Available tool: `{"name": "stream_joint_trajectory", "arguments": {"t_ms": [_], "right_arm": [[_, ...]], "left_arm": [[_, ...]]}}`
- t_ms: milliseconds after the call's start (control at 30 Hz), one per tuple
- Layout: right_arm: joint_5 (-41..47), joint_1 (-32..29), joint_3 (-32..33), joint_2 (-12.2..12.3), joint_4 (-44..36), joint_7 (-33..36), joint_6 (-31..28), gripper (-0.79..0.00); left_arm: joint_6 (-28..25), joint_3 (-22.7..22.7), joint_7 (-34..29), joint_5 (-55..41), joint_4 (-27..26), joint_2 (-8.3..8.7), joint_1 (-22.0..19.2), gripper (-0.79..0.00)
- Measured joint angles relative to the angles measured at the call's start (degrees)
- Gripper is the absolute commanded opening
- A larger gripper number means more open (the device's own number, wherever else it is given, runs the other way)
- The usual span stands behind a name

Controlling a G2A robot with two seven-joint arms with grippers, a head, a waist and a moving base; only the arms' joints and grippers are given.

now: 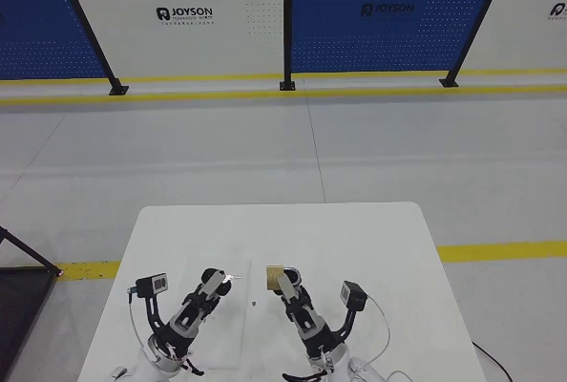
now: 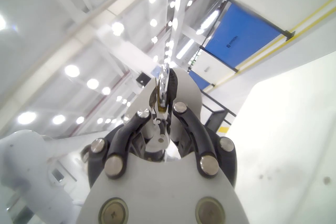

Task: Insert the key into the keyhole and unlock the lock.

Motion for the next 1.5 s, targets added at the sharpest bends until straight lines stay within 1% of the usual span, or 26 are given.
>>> {"name": "stream_joint_trajectory", "arguments": {"t_ms": [133, 267, 667, 1100, 1500], "right_arm": [[-0.8, 3.1, -2.1, -1.2, 2.8, -3.8, -1.6, -0.785], [-2.5, 4.7, -3.2, -1.8, 4.0, -5.8, -1.2, -0.785], [-4.1, 5.5, -4.0, -1.5, 5.9, -6.0, -1.4, -0.785], [-4.1, 5.5, -4.0, -1.5, 5.9, -6.0, -1.4, -0.785], [-4.1, 5.5, -4.0, -1.5, 5.9, -6.0, -1.4, -0.785]], "left_arm": [[-2.3, 1.7, 2.3, 1.9, 0.8, -0.39, 0.2, -0.785], [-2.7, 2.6, 4.6, 5.1, 1.6, -0.72, -0.3, -0.785], [-1.6, 2.8, 7.0, 6.4, 2.1, -1.00, -1.7, -0.785], [0.0, 4.6, 9.6, 9.7, 2.5, -1.52, -3.1, -0.785], [0.9, 5.4, 9.8, 10.6, 3.0, -1.68, -3.7, -0.785]]}}
